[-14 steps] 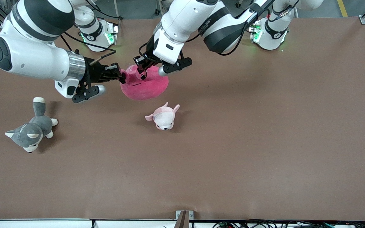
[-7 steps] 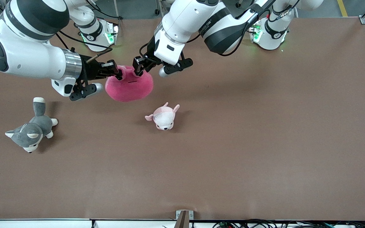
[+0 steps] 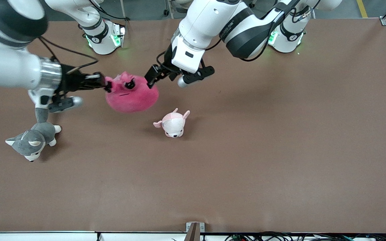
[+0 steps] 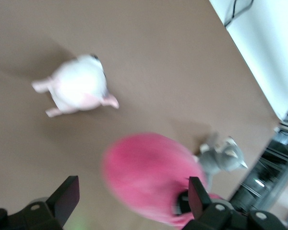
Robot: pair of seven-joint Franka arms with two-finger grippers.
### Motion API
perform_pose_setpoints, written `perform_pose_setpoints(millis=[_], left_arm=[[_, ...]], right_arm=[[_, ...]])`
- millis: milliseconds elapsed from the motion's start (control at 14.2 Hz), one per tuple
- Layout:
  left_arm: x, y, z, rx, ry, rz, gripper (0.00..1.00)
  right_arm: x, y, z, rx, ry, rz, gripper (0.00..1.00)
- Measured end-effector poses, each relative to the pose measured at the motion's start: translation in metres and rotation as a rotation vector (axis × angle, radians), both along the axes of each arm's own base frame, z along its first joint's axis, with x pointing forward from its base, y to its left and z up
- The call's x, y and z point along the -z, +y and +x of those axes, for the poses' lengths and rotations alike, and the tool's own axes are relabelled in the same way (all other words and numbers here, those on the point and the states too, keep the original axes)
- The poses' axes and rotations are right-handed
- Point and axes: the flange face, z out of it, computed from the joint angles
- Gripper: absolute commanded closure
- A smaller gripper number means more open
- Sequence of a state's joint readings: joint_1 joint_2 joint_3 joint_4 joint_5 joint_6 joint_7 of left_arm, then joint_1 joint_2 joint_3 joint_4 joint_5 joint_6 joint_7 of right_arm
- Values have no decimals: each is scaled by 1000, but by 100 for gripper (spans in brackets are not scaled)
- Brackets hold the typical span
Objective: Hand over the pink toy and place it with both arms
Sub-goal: 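Open the left gripper while the right gripper pulls the pig away, then lower the pig beside the cat while the left gripper withdraws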
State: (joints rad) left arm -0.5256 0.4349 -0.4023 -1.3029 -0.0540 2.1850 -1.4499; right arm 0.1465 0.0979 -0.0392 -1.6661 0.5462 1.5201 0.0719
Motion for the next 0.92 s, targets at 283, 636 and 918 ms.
perform_pose_setpoints(millis=[283, 636, 918], left_arm=[[8, 36, 26, 60, -76, 177, 0], [-1, 158, 98, 215, -130, 388, 0], [-18, 269, 141, 332, -155, 481, 0]], right_arm=[[32, -50, 27, 84, 42, -15, 96], [110, -60, 60, 132, 108, -34, 96], [136, -84, 66, 106, 110, -14, 96]])
